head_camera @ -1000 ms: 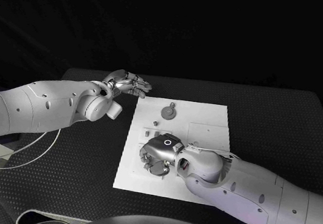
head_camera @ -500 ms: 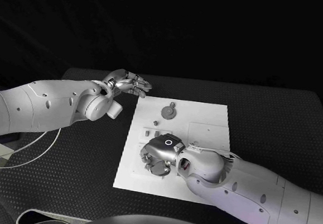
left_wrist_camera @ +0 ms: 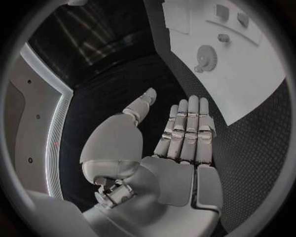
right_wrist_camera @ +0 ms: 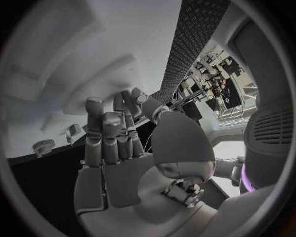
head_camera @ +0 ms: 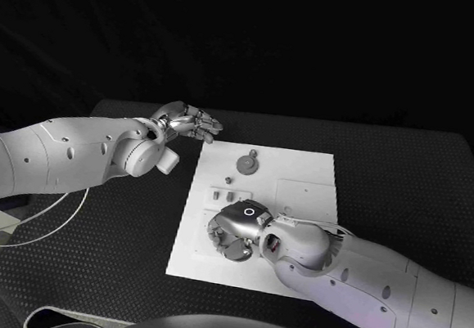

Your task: Assemble the parts on the task board

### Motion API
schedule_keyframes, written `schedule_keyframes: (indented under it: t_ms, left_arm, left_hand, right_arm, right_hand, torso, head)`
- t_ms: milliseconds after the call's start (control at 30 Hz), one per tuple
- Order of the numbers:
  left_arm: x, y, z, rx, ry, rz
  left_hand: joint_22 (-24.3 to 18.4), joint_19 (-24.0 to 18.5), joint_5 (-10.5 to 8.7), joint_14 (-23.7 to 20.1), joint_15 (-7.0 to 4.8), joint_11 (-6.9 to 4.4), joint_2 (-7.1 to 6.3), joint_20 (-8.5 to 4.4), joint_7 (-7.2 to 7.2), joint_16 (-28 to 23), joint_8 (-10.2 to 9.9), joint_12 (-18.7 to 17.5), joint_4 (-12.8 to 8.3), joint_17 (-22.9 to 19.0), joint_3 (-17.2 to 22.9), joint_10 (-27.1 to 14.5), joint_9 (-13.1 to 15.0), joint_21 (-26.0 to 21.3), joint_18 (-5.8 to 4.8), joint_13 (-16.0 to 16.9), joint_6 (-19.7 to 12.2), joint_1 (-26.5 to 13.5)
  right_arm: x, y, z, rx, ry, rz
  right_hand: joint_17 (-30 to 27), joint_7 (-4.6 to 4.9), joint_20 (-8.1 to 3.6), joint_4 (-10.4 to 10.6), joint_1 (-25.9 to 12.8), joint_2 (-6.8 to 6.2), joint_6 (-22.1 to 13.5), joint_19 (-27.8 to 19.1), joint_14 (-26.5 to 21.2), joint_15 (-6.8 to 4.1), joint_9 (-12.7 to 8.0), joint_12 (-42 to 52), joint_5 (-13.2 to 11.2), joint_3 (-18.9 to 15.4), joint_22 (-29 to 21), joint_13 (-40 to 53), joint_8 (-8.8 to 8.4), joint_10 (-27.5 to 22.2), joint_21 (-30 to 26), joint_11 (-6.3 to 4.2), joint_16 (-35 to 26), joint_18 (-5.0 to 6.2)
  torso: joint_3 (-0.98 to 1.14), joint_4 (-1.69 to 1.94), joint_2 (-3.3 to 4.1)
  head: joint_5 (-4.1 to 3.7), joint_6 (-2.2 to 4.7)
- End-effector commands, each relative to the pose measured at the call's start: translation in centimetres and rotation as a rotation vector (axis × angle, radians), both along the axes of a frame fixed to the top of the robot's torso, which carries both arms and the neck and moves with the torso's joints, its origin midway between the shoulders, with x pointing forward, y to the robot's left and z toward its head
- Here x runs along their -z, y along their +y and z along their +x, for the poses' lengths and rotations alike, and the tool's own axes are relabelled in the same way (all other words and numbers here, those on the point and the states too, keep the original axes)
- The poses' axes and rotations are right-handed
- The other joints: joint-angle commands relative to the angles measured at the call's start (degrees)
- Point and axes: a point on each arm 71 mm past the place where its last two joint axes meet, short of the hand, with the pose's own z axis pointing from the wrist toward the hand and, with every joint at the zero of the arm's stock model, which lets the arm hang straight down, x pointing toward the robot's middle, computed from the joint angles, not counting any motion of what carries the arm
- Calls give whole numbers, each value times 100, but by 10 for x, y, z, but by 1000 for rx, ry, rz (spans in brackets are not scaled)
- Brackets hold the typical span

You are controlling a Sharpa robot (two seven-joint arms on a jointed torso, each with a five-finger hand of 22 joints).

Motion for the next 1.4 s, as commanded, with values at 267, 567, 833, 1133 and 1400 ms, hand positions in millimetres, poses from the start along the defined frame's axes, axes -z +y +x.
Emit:
schedule_keyframes:
  t_ms: [267, 567, 833, 1133, 1400]
  left_arm:
    - [-1, -2, 0, 13, -3, -9]
    - [-1, -2, 0, 13, -2, -9]
    - [-1, -1, 0, 15, -2, -10]
    - [-1, 1, 1, 10, -4, -8]
    - [-1, 1, 1, 10, -4, -9]
  left_hand:
    - [-8, -19, -13, 21, 15, 21, 24, 41, -10, -42, 40, 25, 17, 13, -40, -9, -7, 37, 40, -12, -31, -56]
    - [-10, -19, -13, 22, 15, 20, 25, 40, -14, -47, 42, 25, 19, 18, -41, -8, -8, 37, 40, -13, -30, -59]
    - [-11, -19, -13, 23, 15, 20, 25, 40, -15, -50, 43, 25, 19, 23, -42, -8, -9, 37, 40, -15, -30, -60]
    - [-11, -19, -13, 23, 15, 20, 25, 40, -15, -50, 43, 25, 19, 23, -42, -8, -9, 37, 40, -15, -30, -60]
    - [-13, -20, -14, 24, 15, 17, 15, 40, -18, -53, 41, 23, 14, 27, -44, -11, -10, 37, 41, -17, -34, -59]
  right_arm:
    - [4, -2, -1, 5, 34, -8]
    - [3, -2, 0, 13, 26, 5]
    - [-4, -7, 4, 71, -10, 93]
    - [-25, -17, 7, 97, -34, 199]
    - [-51, -24, 10, 101, -56, 278]
  right_hand:
    - [22, 169, 2, 56, -179, -219, -351, -44, -11, 96, -43, -90, 32, -58, 104, 21, -156, -138, -11, 44, 1, 486]
    - [25, 175, -3, 54, -169, -204, -365, -43, -16, 98, -41, -94, 32, -34, 103, 32, -159, -140, -14, 46, 1, 486]
    - [29, 179, -7, 46, -163, -214, -379, -37, -15, 100, -38, -102, 31, -17, 105, 42, -162, -147, -13, 49, 6, 486]
    - [29, 179, -7, 46, -163, -214, -379, -37, -15, 100, -38, -102, 31, -17, 105, 42, -162, -147, -13, 49, 6, 486]
    - [38, 258, 8, 92, -381, -589, -600, -24, -5, 144, -88, -193, 24, -153, 113, 11, -283, -311, 5, 102, 23, 464]
  torso:
    - [0, 1, 1]
    - [2, -1, 1]
    - [3, 0, 0]
    - [-2, -6, -2]
    - [5, -5, -2]
  head:
    - [0, 0]
    - [-2, 2]
    - [-7, 5]
    - [-27, 30]
    - [-42, 54]
